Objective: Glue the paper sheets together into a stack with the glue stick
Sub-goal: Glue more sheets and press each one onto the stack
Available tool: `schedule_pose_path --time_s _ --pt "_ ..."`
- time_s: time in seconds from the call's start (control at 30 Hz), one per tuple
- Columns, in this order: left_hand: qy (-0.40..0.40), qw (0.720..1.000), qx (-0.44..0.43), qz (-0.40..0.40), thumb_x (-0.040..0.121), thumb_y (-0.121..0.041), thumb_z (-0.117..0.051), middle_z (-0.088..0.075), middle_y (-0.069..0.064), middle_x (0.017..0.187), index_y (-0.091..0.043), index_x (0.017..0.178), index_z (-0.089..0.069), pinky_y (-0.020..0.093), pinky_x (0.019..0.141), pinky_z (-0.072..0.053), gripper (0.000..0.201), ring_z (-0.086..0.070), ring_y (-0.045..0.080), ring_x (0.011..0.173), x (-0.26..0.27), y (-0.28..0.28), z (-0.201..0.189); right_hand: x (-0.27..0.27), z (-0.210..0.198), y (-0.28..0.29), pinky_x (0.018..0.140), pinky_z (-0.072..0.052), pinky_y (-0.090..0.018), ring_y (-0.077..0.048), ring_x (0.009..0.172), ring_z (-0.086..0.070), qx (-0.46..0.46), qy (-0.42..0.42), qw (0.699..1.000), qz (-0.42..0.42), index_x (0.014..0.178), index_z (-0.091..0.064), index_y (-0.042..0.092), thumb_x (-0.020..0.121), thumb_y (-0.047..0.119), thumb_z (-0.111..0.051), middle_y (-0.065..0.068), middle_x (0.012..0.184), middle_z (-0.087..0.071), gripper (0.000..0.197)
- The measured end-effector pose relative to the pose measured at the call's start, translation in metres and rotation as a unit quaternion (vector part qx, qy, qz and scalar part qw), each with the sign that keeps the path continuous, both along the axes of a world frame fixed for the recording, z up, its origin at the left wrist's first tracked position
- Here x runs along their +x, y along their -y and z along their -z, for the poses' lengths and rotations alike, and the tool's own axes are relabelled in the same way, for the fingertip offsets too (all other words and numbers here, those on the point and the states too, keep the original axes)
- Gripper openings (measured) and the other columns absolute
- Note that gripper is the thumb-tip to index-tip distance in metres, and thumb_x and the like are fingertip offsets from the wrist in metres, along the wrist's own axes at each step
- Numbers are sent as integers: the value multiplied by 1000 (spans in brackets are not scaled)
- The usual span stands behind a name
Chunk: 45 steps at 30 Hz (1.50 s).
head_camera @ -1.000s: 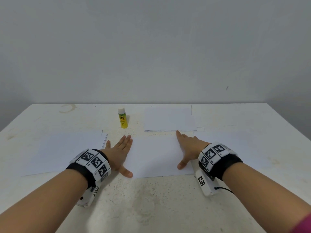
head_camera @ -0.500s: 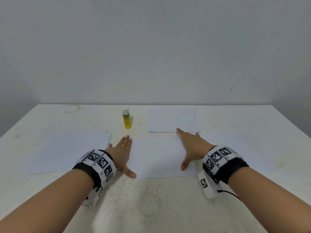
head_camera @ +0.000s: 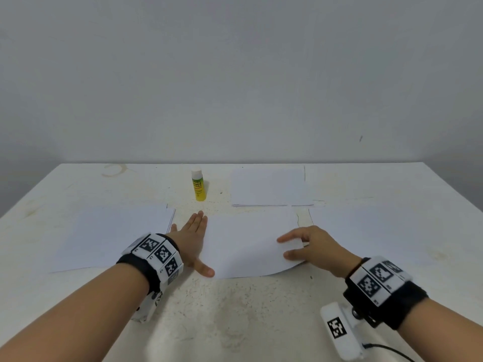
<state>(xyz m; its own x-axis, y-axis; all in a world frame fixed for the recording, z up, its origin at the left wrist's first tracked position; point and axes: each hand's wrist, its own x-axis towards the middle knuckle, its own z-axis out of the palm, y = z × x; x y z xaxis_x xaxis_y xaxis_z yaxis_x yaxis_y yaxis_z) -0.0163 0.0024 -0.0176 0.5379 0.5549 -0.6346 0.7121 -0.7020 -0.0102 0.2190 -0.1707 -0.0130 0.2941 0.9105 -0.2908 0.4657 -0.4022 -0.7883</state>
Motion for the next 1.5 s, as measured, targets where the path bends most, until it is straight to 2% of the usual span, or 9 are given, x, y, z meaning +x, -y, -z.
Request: schedule_pose_path --time_s 0.23,0.5,0.6,0.7,0.83,0.97,1.07,1.2,1.5 --pt "-5 1000 -2 -10 71 -72 -61 38 11 150 -1 140 33 55 116 0 137 27 23 143 1 0 2 5 -6 9 85 -40 -13 -13 111 -57 36 15 999 -6 97 -68 36 80 11 -75 8 117 -64 32" --pt "-16 999 33 -14 64 -82 -55 39 8 150 -4 142 32 56 116 3 140 28 22 143 3 4 11 39 -66 -13 100 -42 -28 -16 113 -55 137 11 989 46 106 -70 26 79 2 -74 5 117 -65 36" --pt "-9 999 33 -18 56 -84 -54 38 8 151 -5 143 31 57 116 3 145 27 22 143 3 1 14 53 -76 -33 88 -43 -14 -13 116 -52 170 12 982 82 113 -68 19 82 1 -71 2 122 -62 36" --pt "-9 999 33 -21 46 -90 -49 38 8 151 -6 143 31 59 116 2 151 27 22 143 3 0 15 65 -67 -60 74 -55 -14 -18 110 -59 172 -8 979 109 117 -66 9 83 -4 -67 -9 133 -56 36" --pt "4 999 25 -29 64 -78 -61 38 7 151 -6 144 30 56 115 5 141 27 21 143 3 1 14 83 -41 -91 68 -57 -16 -18 92 -64 118 14 984 132 116 -66 8 84 -7 -66 -13 134 -54 36" --pt "-2 999 23 -31 65 -78 -61 38 6 151 -7 143 31 56 115 4 140 27 20 143 4 1 13 92 -23 -106 57 -54 -13 -21 89 -61 61 54 989 127 116 -67 7 85 -7 -65 -13 130 -57 34" --pt "-2 999 18 -33 65 -78 -60 38 5 151 -8 143 31 55 115 5 140 28 20 143 4 0 13 95 -18 -113 67 -51 -21 -22 87 -62 11 123 985 119 113 -68 12 85 -5 -63 -10 123 -61 34" --pt "0 999 11 -37 65 -77 -62 38 5 151 -8 143 32 55 115 6 140 28 20 143 4 1 12 97 -15 -121 90 -40 -21 -23 120 -53 -21 196 975 105 114 -69 14 83 -5 -61 -7 134 -54 37" --pt "-19 999 0 -40 66 -78 -60 41 5 149 -8 141 34 54 115 7 140 30 20 142 5 1 6 95 -9 -129 94 -40 -23 -25 124 -50 -62 211 972 87 119 -66 11 87 -4 -56 -8 135 -54 37"
